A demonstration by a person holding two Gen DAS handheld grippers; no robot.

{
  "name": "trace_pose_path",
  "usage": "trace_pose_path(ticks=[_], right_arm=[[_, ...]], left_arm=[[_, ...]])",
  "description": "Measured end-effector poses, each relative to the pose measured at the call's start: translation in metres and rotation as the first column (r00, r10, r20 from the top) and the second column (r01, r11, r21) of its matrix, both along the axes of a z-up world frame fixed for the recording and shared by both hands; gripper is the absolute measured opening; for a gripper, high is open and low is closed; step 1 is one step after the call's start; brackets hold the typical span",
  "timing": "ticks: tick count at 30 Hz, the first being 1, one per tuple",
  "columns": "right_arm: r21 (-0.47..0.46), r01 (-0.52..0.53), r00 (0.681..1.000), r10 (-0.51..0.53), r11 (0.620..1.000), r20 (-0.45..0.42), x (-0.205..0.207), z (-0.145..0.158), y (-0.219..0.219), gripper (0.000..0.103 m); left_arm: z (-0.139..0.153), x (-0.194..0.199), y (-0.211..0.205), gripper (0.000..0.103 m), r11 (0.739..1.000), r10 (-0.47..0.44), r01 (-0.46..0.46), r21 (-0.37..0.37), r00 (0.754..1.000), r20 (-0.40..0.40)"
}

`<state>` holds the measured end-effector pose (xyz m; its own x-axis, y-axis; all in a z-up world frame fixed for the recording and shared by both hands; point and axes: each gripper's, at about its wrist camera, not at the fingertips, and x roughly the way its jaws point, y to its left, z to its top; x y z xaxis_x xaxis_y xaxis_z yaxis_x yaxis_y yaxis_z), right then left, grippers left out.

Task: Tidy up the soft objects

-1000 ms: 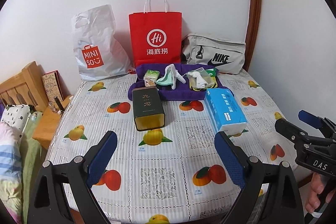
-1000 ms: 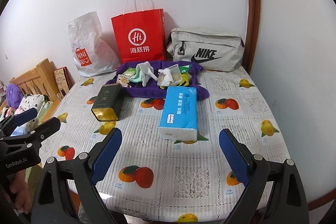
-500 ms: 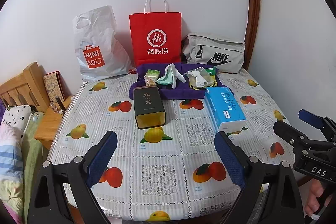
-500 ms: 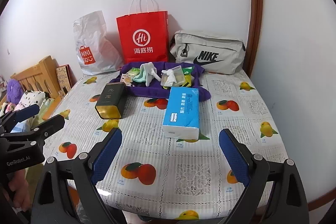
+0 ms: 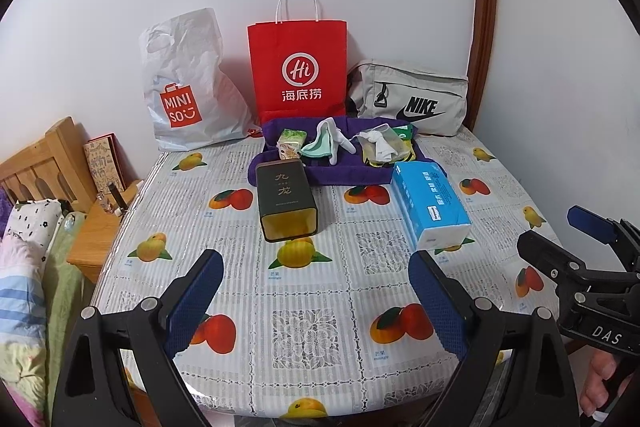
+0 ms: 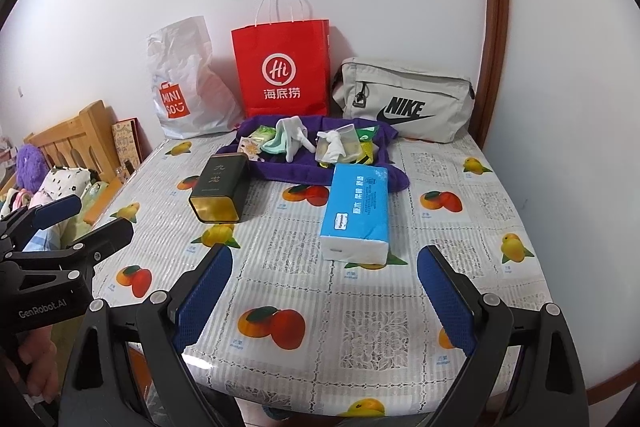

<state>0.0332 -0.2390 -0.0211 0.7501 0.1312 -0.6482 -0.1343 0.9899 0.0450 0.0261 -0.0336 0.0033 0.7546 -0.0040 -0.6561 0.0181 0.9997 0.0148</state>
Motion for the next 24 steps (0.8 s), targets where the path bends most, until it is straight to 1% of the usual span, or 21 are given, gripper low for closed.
trace_pose_path(ticks=[24], right_arm=[[0.004,-0.008,1.0,0.008,1.0,0.002,-0.0035,0.0009,0.0035,0.093]], left_arm=[[-0.0014,-0.0001,0.0012,0.094,1.0,-0.006,0.006,0.002,1.0,-0.005]])
